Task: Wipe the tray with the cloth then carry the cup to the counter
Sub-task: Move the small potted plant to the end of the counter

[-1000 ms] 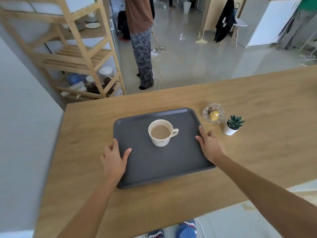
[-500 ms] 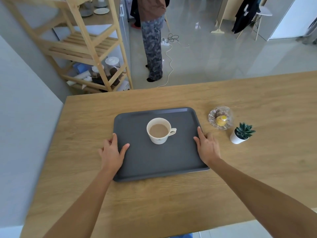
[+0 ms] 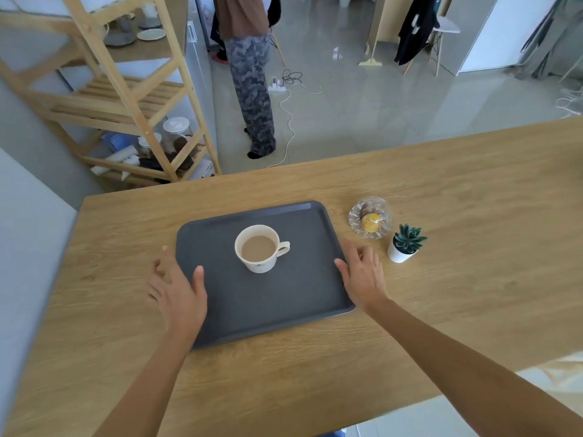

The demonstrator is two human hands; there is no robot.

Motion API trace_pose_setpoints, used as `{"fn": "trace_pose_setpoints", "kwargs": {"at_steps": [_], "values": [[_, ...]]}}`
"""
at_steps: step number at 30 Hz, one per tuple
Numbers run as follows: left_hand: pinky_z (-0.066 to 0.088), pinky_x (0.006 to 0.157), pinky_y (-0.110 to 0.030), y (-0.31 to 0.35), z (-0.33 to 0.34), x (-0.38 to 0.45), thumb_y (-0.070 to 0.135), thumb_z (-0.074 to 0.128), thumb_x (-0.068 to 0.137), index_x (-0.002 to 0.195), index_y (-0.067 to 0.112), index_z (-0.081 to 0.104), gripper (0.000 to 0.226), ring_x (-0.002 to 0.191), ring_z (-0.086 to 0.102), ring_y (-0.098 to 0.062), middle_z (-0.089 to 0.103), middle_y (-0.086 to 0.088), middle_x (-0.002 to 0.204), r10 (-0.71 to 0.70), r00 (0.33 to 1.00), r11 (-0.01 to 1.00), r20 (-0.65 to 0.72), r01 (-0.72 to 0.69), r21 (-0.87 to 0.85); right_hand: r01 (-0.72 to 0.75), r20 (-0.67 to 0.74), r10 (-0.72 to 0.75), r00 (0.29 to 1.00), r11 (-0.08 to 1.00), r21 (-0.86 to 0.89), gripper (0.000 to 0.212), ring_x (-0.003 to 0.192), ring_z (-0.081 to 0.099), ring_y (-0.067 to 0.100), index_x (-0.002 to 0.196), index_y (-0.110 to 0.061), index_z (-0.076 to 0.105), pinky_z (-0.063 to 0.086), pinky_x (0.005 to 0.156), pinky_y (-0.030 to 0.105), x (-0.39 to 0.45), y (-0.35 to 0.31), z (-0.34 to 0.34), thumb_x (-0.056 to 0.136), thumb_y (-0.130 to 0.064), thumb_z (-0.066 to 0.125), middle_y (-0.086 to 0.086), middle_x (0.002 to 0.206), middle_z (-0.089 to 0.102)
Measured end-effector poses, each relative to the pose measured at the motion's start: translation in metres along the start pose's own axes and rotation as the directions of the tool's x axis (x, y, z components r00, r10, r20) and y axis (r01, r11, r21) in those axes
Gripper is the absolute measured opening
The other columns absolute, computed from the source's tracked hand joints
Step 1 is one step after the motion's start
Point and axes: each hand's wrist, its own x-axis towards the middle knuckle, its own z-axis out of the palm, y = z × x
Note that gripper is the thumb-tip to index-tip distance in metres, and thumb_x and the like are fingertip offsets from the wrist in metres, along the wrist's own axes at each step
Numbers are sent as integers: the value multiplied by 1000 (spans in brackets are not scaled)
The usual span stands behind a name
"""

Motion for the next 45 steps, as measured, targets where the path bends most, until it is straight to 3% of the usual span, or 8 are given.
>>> {"fn": "trace_pose_setpoints", "kwargs": {"at_steps": [3,7,11,17,21,28,36,45], "values": [[27,103,-50,54,-5,-36,32,53,92,146,13,30,62,126,34,-35,33,-22,141,287,952,946,-102,-299,-123,-20,-45,29,999,981,194,51,88,54,34,110,-8,63,49,78,42,-23,34,-13,95,-45,33,15,97,56],[35,106,-36,131,13,-66,30,52,95,138,20,44,45,126,42,-15,44,1,134,594,799,742,93,-499,-448,-150,-76,193,978,911,385,30,80,61,29,96,-5,68,40,73,27,-52,82,-38,97,-27,48,9,97,58],[46,97,-29,207,52,-78,30,48,98,141,22,44,44,115,55,-9,54,1,129,601,665,746,443,-268,-610,-198,-145,328,934,808,555,32,85,61,21,122,-15,58,47,79,32,-41,109,-62,98,-31,45,10,112,57],[24,110,-23,281,110,-97,35,37,101,152,30,16,55,144,27,-15,18,5,160,553,468,779,689,2,-627,-122,-5,177,984,700,703,54,103,54,-1,146,-45,23,45,96,35,-8,122,-69,95,-50,39,-6,132,53],[25,107,-21,292,122,-106,31,32,103,151,35,18,50,142,30,-12,25,8,158,527,490,784,695,36,-620,-71,1,97,995,717,693,58,94,63,10,141,-57,23,53,88,48,-3,130,-66,86,-71,34,-9,106,65],[34,106,-25,293,79,-65,31,32,103,152,26,19,51,134,42,-14,32,1,155,572,605,711,554,-29,-703,37,-15,-39,999,684,728,51,93,69,19,140,-51,34,55,85,51,36,86,-114,91,-53,47,-2,110,67],[38,100,-29,213,-10,60,32,30,103,150,28,25,48,118,52,-16,54,-6,134,419,828,729,373,-61,-682,228,-2,-358,934,591,774,49,95,67,23,144,-39,34,56,87,37,114,-86,-120,98,-30,47,3,112,67],[27,118,-40,29,-81,166,44,30,100,150,28,26,53,140,34,-13,35,4,154,128,930,704,343,159,-692,286,132,-592,795,557,779,50,82,64,29,145,-33,34,58,82,42,144,-310,-28,98,-31,49,18,96,63]]}}
